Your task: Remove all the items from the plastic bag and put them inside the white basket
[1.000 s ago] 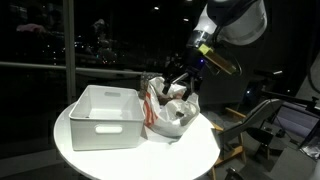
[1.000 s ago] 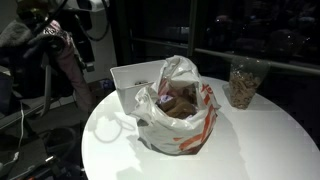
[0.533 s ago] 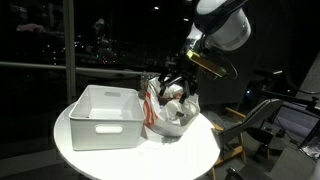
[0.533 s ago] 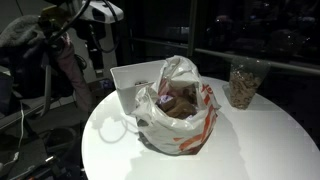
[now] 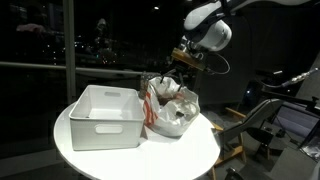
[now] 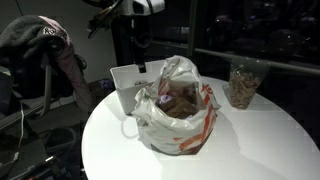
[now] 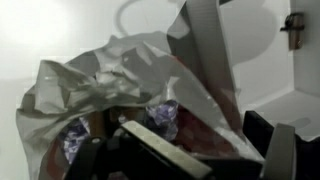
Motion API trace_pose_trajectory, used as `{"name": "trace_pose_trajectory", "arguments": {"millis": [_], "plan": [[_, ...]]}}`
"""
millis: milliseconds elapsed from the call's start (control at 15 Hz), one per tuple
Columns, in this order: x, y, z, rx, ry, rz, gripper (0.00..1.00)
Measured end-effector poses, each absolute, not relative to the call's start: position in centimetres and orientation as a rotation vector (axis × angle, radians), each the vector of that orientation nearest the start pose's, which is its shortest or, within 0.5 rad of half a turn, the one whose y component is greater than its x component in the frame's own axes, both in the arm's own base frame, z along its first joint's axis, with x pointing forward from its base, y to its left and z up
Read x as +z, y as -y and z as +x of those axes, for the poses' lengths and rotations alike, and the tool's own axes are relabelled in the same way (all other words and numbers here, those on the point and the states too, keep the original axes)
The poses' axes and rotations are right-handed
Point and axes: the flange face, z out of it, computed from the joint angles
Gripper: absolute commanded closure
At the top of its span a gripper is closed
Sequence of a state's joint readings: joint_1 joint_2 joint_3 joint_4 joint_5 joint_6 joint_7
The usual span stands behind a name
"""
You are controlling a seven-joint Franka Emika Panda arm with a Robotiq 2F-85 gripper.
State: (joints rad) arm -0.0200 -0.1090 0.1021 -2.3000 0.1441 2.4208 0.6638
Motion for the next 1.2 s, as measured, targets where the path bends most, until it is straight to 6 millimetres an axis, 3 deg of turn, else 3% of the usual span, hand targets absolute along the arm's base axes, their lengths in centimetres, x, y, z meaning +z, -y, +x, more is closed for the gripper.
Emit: {"name": "trace_pose_trajectory", "arguments": {"millis": [267, 533, 933, 1200], "plan": [[37.8, -0.8, 55.3, -0.34, -1.214, -2.836, 0.0], [34.3, 1.0, 56.9, -0.379, -1.287, -2.945, 0.0], [30.7, -1.9, 56.9, -0.364, -1.203, -3.091, 0.0], [29.5, -2.3, 59.3, -0.518, -1.33, -3.0, 0.0]]}}
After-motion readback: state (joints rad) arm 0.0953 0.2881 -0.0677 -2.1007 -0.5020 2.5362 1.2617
